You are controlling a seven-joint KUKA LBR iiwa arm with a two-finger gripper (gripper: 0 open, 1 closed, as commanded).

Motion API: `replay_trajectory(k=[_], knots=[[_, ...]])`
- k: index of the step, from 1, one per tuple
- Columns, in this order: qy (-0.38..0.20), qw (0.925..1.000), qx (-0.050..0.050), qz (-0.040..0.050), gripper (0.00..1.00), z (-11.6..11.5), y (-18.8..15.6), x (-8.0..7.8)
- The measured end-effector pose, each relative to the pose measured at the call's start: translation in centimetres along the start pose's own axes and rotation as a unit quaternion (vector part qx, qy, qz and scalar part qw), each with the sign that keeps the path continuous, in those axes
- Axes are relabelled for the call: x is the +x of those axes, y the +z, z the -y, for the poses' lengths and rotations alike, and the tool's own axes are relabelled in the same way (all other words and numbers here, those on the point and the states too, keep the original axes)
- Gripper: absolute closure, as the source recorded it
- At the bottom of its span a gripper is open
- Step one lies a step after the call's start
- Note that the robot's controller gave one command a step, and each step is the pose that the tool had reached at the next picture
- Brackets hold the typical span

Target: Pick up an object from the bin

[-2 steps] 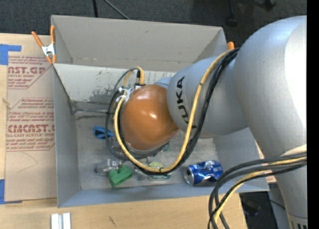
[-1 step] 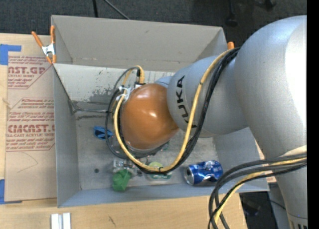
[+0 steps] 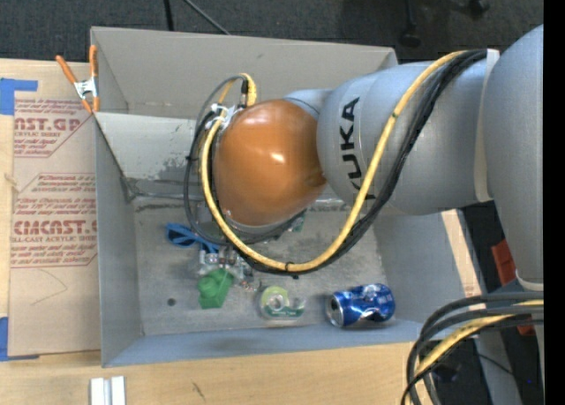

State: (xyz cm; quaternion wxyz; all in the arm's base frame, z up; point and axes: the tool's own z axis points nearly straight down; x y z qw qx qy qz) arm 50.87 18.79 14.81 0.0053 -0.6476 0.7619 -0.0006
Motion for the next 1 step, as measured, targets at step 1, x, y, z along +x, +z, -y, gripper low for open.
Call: replay_trajectory(k=[1], knots=[[-0.001,1.0,0.0,0.0002,1.0,1.73,-7.12,-1.49]])
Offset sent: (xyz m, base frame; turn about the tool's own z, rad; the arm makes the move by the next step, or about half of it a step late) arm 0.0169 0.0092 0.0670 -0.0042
